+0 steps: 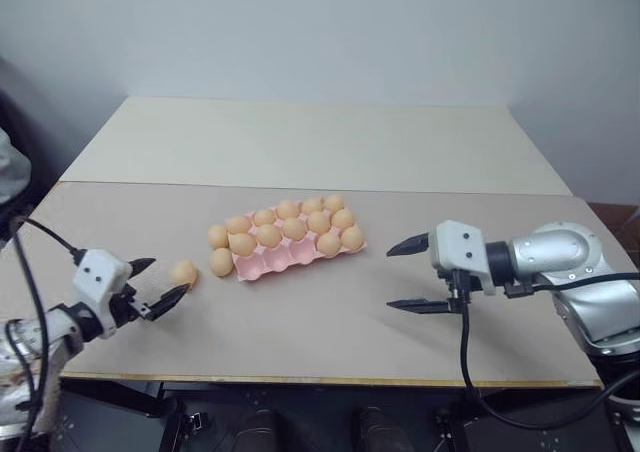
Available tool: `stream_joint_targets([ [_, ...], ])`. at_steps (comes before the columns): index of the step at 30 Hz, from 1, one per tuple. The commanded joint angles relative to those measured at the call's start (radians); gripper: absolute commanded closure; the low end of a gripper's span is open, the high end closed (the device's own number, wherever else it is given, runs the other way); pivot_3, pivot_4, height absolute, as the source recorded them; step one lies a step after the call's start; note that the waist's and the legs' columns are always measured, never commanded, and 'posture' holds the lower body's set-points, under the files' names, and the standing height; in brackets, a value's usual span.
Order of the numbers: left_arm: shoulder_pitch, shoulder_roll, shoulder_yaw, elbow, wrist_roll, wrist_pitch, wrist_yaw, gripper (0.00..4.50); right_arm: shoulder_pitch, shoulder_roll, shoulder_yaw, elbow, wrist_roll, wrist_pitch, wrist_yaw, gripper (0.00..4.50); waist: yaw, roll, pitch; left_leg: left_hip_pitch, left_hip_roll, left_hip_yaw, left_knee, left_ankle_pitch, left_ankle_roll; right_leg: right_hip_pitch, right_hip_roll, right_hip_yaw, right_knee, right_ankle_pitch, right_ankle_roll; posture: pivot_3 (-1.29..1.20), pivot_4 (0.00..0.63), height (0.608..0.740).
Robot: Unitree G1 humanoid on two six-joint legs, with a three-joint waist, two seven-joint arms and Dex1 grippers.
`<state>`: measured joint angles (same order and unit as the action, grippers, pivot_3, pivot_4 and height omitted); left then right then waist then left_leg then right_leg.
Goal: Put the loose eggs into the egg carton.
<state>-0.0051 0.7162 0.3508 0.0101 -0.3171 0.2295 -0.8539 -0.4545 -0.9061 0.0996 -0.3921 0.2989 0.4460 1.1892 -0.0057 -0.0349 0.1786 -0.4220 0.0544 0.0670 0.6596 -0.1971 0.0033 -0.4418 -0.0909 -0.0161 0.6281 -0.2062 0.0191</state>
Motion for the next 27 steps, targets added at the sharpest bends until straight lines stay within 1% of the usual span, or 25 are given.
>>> stream_joint_targets([
  [1,-0.080,-0.015,-0.043,0.087,0.020,-0.053,0.004,0.00,0.001,-0.019,-0.049,-0.042,0.020,0.016,-0.023,0.04,0.003,0.000,0.000,0.000,0.000,0.000,0.000,0.000,0.000,0.000,0.000,0.000,0.000,0.000,0.000,0.00,0.150,0.740],
  [6,-0.156,-0.016,-0.103,0.186,0.039,-0.096,-0.026,0.00,0.013,-0.031,-0.068,-0.068,0.035,0.030,-0.031,0.04,0.009,-0.001,0.000,0.000,0.000,0.000,0.000,0.000,0.000,0.000,0.000,0.000,0.000,0.001,0.001,0.00,0.150,0.740],
  [11,-0.196,-0.023,-0.133,0.255,0.037,-0.124,-0.055,0.00,0.022,-0.032,-0.075,-0.069,0.024,0.034,-0.063,0.04,0.010,-0.001,0.000,0.000,0.000,0.000,0.000,0.000,0.000,0.000,0.000,0.000,0.000,0.002,0.002,0.00,0.150,0.740],
  [14,-0.216,-0.034,-0.132,0.278,0.038,-0.122,-0.039,0.57,0.023,-0.029,-0.071,-0.069,0.016,0.037,-0.084,0.00,0.011,-0.001,0.000,0.000,0.000,0.000,0.000,0.000,0.000,0.001,0.000,0.000,0.000,0.002,0.002,0.00,0.150,0.740],
  [18,-0.212,-0.031,-0.133,0.268,0.053,-0.130,-0.022,1.80,0.025,-0.032,-0.067,-0.069,0.016,0.037,-0.097,0.00,0.011,-0.001,0.000,0.000,0.000,0.000,0.001,0.000,0.000,0.001,0.000,0.000,0.000,0.002,0.002,0.00,0.150,0.740],
  [21,-0.187,-0.018,-0.127,0.244,0.048,-0.129,-0.030,1.80,0.026,-0.032,-0.065,-0.068,0.015,0.033,-0.102,0.00,0.011,-0.001,0.000,0.000,0.000,0.000,0.001,0.000,0.000,0.001,0.000,0.000,0.000,0.003,0.004,0.00,0.150,0.740],
  [27,-0.140,-0.008,-0.110,0.200,0.034,-0.125,-0.028,1.80,0.024,-0.026,-0.054,-0.060,0.006,0.026,-0.111,0.00,0.011,-0.001,-0.001,0.000,0.000,0.000,0.001,0.000,0.000,0.001,0.000,0.000,0.000,0.003,0.004,0.00,0.150,0.740],
])
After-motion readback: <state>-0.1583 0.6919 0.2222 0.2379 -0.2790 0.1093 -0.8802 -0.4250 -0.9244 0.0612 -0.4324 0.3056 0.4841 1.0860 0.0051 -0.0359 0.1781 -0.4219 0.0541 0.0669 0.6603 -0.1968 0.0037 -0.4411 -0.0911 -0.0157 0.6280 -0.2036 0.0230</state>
